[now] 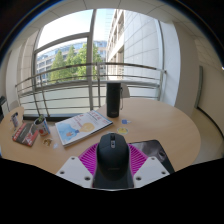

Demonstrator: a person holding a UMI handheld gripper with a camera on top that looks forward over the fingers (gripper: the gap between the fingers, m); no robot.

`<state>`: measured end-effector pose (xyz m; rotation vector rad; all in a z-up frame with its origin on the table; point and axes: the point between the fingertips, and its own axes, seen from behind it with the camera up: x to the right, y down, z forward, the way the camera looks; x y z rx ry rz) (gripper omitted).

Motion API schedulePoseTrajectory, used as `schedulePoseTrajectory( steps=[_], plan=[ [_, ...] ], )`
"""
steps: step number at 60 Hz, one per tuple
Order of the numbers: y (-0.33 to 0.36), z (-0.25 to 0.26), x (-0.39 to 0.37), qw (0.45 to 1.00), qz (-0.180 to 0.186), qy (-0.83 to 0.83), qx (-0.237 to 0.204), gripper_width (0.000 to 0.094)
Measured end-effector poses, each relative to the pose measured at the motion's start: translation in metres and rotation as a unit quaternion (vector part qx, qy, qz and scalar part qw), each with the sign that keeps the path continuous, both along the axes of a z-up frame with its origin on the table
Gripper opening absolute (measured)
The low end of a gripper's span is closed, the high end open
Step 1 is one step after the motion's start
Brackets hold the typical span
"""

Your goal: Arrange mouse

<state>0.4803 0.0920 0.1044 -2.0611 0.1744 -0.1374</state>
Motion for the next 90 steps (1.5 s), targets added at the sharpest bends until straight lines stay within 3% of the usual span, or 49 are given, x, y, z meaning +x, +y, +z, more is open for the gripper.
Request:
schedulePoseTrajectory(
  steps=[10,22,29,32,42,61,76,90],
  plan=[
    [-0.008,-0.081,0.044,0.998,-0.013,0.000,-0.064,0.0411],
    [-0.013,-0.112,0.047,0.995,-0.006,0.026,-0.096,0.0548],
    [-0.020,-0.103,0.046,0.995,-0.006,0.017,-0.100,0.0862],
    [-0.026,-0.089,0.045,0.995,-0.009,0.015,-0.094,0.0822],
    [-0.061,-0.038,0.034,0.997,-0.018,0.007,-0.073,0.0843],
    [-0.193,0.061,-0.006,0.998,-0.030,-0.027,-0.042,0.0844],
    [-0.281,0.101,-0.031,0.998,-0.034,-0.042,-0.030,0.0845],
    [-0.316,0.105,-0.044,0.998,-0.029,-0.053,-0.032,0.0841]
  ],
)
